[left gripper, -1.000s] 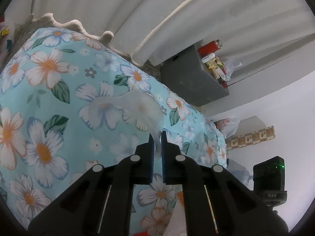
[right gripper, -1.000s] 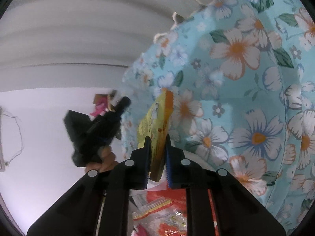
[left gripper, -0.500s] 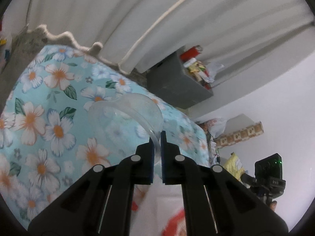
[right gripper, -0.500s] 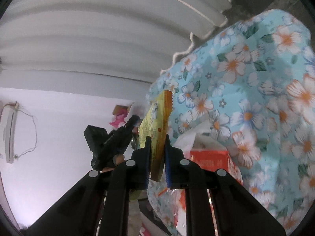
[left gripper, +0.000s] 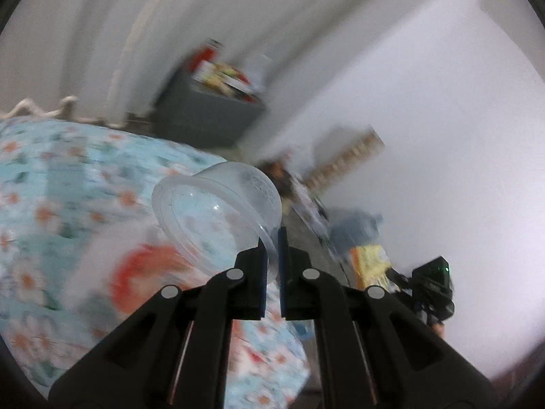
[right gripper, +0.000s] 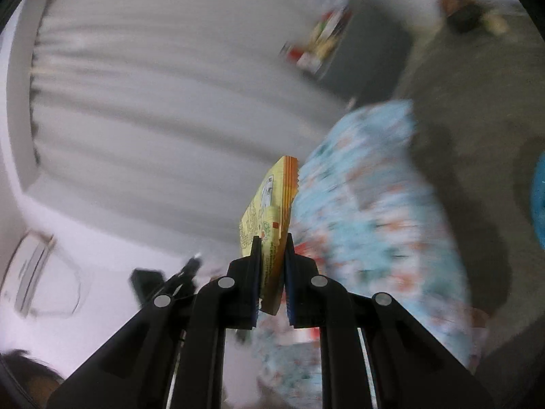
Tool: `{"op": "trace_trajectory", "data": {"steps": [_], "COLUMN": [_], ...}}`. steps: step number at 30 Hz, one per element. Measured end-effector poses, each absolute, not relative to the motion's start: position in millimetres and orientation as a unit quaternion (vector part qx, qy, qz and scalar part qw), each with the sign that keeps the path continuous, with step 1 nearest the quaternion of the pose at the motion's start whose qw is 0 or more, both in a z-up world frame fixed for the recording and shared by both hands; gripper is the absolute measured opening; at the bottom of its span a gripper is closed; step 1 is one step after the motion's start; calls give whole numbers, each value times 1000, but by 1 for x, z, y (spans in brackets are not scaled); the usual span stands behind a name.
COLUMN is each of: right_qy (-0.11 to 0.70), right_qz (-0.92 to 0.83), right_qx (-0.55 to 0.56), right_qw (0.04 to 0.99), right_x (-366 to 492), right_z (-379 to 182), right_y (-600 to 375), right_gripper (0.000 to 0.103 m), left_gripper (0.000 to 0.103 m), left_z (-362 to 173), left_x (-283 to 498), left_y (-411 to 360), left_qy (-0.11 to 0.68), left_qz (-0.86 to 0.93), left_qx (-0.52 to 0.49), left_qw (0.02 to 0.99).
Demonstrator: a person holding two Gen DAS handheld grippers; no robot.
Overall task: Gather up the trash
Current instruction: 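Carry the packet and cup over the blue wastebasket and open both grippers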
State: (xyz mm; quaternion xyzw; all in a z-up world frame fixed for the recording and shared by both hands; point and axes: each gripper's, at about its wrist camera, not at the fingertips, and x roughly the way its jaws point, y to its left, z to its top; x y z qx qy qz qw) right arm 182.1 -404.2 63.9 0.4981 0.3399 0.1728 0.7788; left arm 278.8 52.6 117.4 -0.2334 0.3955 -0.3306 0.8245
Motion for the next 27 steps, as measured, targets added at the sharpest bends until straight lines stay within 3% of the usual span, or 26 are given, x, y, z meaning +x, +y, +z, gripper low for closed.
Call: {"op": "trace_trajectory", "data": {"steps": [11,18,27], "right_qy": [261,301,340], "right_qz": [-130,-263,-293], "right_qx": [504,453,446], "right_qw": [813,797,774], "right_x": [25,14,53], "right_z": [-23,-95,-179], "right_y": [-509,-543,-620], "right_gripper": [12,12,14], "left_gripper": [4,4,4], "left_z": [77,-3,-130], "left_x": [229,203,207], "left_y": [-206,-358,-471], "left_qy": [497,559,620], "left_qz": [-442,-456,-430], "left_qx": [-57,51,145], "left_qw": [745,690,640]}}
